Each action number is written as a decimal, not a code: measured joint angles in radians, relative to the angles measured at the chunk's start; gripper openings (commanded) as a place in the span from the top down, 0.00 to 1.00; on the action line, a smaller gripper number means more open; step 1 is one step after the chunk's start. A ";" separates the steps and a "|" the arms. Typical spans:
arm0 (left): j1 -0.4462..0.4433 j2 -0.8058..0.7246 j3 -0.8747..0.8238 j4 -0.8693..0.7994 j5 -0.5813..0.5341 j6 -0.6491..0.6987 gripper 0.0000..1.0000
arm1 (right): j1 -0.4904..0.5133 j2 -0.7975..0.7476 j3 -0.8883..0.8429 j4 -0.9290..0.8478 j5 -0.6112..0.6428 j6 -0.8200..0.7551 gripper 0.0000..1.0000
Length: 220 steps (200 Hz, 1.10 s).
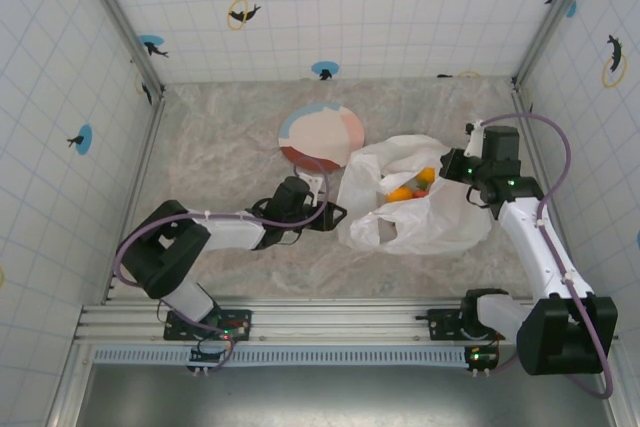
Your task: Place the fruits into the plastic bag
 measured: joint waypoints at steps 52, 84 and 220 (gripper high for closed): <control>-0.022 0.029 0.044 0.048 0.060 -0.007 0.93 | -0.002 0.000 0.000 0.000 0.000 -0.003 1.00; -0.022 0.001 0.079 0.053 0.089 -0.005 1.00 | -0.008 0.000 0.000 -0.002 0.001 -0.006 1.00; -0.090 -0.091 0.442 0.061 0.156 -0.006 1.00 | -0.040 -0.021 0.230 -0.155 0.108 -0.087 1.00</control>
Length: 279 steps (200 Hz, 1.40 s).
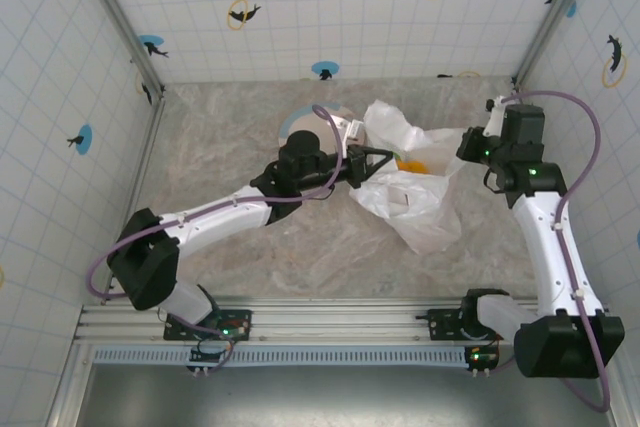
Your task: Place the fruits into the plastic bag
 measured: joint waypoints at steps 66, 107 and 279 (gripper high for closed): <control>0.022 -0.039 0.039 -0.069 -0.084 0.026 1.00 | 0.019 -0.011 -0.095 0.066 -0.075 0.079 1.00; 0.069 -0.018 0.056 -0.116 -0.129 0.031 1.00 | 0.048 0.000 -0.118 0.124 -0.111 0.120 1.00; 0.098 0.107 0.238 -0.351 -0.209 0.105 1.00 | 0.055 -0.004 -0.097 0.204 -0.180 0.200 1.00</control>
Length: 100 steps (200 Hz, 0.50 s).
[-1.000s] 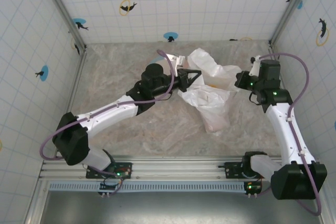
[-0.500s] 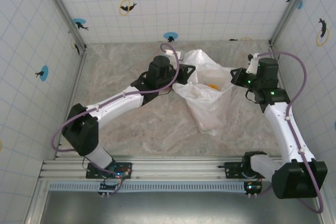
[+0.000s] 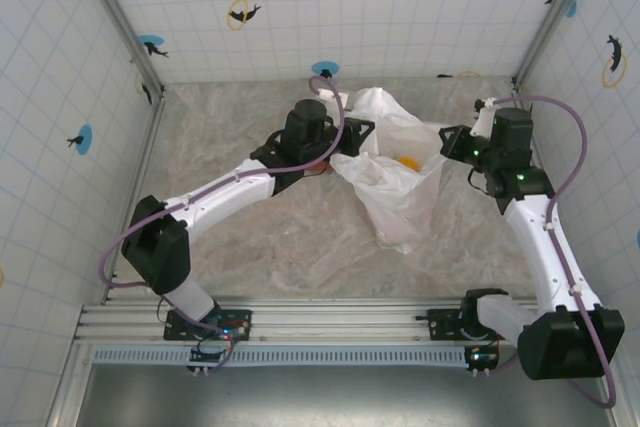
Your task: Place the fruits into the plastic bag
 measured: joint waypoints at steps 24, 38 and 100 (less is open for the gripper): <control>0.000 -0.019 -0.008 0.009 0.003 0.000 1.00 | 0.001 -0.008 -0.004 0.005 0.000 0.001 1.00; 0.000 -0.021 -0.026 0.019 0.003 -0.004 1.00 | 0.001 -0.014 -0.029 0.022 0.000 0.002 1.00; 0.000 -0.001 -0.087 -0.009 -0.001 -0.029 0.59 | 0.000 0.003 -0.091 0.017 0.020 -0.006 0.72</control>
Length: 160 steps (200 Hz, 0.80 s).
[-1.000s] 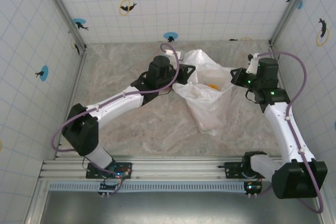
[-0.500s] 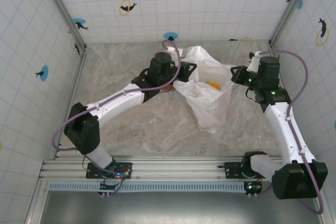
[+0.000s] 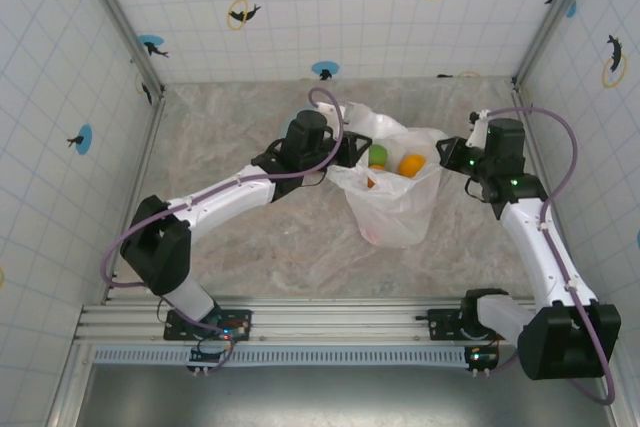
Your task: Place the fruits into the plastic bag
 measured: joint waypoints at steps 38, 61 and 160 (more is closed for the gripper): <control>0.000 -0.040 -0.014 -0.001 -0.031 0.010 0.36 | -0.001 0.000 0.055 -0.023 0.020 -0.023 0.56; 0.006 -0.082 -0.027 0.000 -0.050 0.035 0.22 | -0.001 -0.005 0.095 -0.035 0.029 -0.028 0.44; 0.025 -0.273 -0.127 0.000 -0.129 0.116 0.04 | -0.002 -0.032 0.204 -0.064 0.030 -0.044 0.23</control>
